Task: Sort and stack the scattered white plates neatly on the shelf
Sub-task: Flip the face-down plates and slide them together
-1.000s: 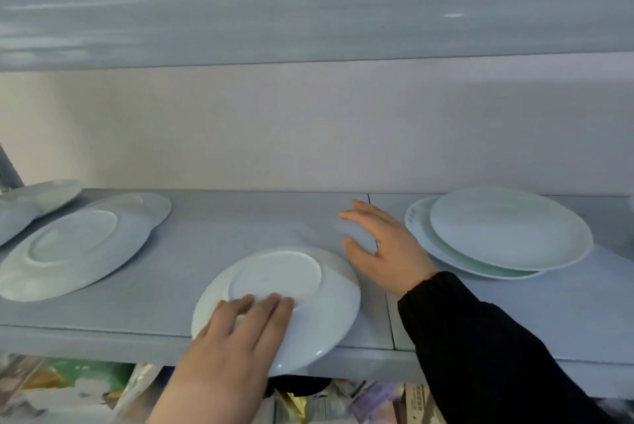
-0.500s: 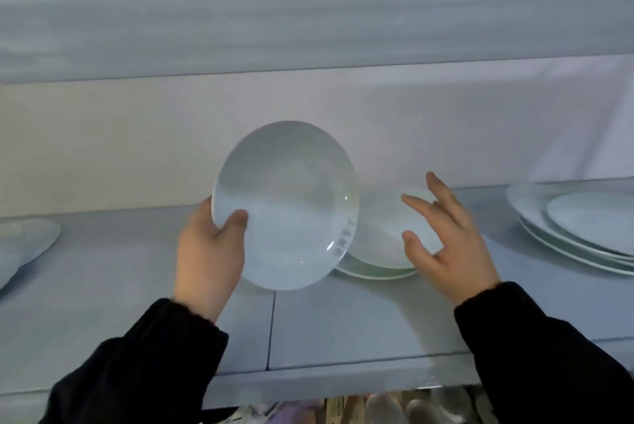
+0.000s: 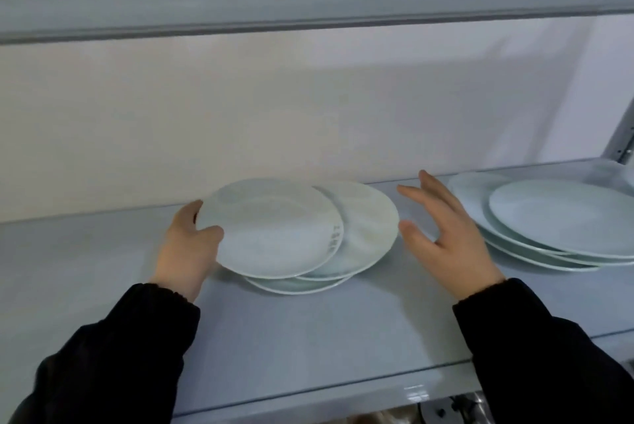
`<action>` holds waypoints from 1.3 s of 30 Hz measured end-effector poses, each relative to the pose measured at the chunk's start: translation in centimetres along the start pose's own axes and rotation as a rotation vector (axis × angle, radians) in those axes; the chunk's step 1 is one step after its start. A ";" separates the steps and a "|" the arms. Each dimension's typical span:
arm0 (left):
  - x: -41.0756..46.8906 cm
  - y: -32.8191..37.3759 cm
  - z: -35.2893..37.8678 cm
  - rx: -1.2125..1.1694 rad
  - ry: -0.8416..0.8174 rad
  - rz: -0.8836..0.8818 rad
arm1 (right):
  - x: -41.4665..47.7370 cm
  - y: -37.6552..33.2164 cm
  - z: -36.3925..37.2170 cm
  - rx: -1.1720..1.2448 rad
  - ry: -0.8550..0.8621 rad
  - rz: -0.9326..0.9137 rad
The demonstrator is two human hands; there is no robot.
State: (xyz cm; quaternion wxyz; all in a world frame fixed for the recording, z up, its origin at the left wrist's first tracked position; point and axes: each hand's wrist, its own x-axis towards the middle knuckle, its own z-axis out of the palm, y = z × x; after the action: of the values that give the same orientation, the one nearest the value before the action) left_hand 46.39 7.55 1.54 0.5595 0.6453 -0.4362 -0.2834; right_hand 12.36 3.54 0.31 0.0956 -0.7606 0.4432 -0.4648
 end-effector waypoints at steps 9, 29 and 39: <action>0.8 -1.4 -0.4 0.292 -0.015 0.055 | -0.1 -0.2 0.1 0.017 -0.049 0.018; -1.0 -3.3 -7.7 0.617 0.042 0.199 | 0.0 -2.2 1.3 -0.020 -0.010 0.071; -1.1 -6.1 -18.2 0.815 0.042 0.180 | -0.6 -10.7 9.8 -0.031 -0.034 -0.079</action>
State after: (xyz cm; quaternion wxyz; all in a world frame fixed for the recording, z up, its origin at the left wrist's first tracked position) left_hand 62.94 17.11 -0.58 0.2899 0.7789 -0.5557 -0.0243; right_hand 26.28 7.66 0.48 0.0728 -0.7867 0.4181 -0.4484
